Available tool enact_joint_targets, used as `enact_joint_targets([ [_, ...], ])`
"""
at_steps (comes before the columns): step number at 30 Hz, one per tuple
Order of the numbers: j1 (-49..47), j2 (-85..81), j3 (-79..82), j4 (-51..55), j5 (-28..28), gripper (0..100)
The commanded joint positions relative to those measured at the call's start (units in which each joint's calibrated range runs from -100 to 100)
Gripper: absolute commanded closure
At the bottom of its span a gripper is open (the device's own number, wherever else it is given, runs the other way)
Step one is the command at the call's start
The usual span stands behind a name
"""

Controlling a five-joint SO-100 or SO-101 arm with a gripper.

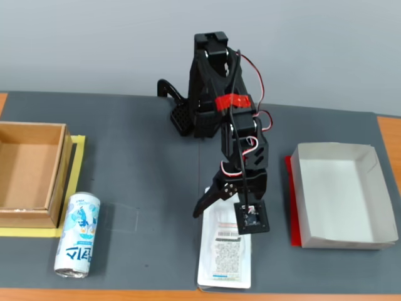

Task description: Pick the sandwich and put it in the gray box

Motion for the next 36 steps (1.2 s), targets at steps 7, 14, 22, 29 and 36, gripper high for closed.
enact_joint_targets([
  [7, 0.5, 2.9, -2.9, -0.8, -0.2, 53],
  [14, 0.6, 3.5, -2.9, -0.8, -0.2, 78],
  [22, 1.1, 3.0, -2.6, -0.8, -0.2, 98],
  [29, 2.5, 2.4, -2.7, -0.6, -0.2, 98],
  [36, 2.9, -3.6, -1.9, 0.0, -0.2, 98],
])
